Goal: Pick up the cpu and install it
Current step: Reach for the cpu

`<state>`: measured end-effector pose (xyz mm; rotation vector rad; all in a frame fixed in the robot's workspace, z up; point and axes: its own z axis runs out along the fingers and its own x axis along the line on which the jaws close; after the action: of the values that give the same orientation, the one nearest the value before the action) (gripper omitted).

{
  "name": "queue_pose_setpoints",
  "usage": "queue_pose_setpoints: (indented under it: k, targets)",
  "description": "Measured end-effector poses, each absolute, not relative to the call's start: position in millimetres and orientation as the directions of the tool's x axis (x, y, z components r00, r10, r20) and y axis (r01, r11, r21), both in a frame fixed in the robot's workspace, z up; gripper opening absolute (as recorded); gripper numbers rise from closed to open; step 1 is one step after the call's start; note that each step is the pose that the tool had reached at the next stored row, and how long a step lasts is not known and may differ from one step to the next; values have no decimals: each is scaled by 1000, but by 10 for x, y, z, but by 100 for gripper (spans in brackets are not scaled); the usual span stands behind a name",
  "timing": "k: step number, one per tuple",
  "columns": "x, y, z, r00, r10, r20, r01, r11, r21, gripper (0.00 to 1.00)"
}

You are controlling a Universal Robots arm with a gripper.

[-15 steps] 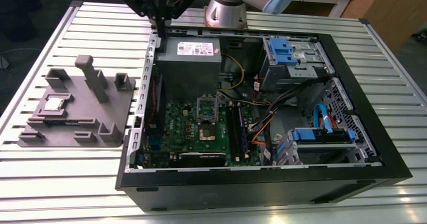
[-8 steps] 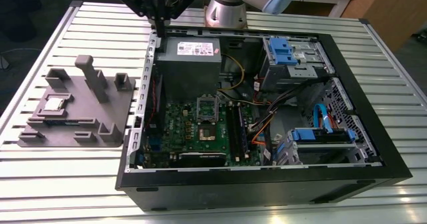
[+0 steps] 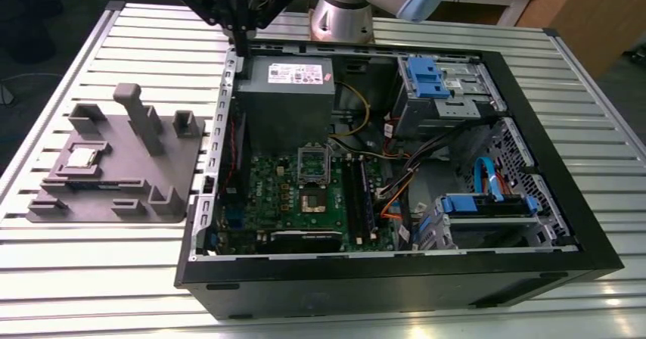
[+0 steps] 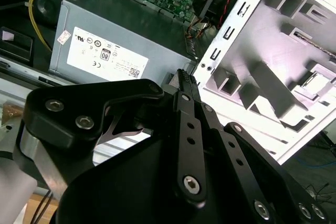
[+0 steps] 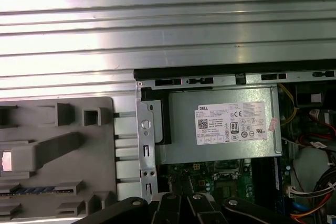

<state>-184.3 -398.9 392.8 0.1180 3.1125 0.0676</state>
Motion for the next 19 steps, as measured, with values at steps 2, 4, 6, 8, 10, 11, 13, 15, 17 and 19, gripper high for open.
queue_pose_setpoints:
  k: [2, 4, 6, 8, 10, 11, 13, 15, 17, 19]
  targets:
    - [-1847, -3989, 3928, -997, 76, -24, 75, 996, 44, 10]
    - [-1889, -3989, 3927, -997, 76, -24, 75, 996, 44, 10]
    - [-1930, -3989, 3927, -997, 76, -24, 75, 996, 44, 10]
    - [-1934, -3989, 3927, -997, 76, -24, 75, 996, 44, 10]
    - [-1950, -3989, 3927, -997, 76, -24, 75, 996, 44, 10]
    - [-1957, -3989, 3927, -997, 76, -24, 75, 996, 44, 10]
    - [-1960, -3989, 3926, -997, 76, -24, 75, 996, 44, 10]
    - [-1963, -3989, 3926, -997, 76, -25, 75, 996, 44, 10]
    - [-1967, -3989, 3926, -997, 76, -24, 75, 996, 44, 10]
    - [-1972, -3989, 3925, -997, 76, -24, 75, 996, 44, 10]
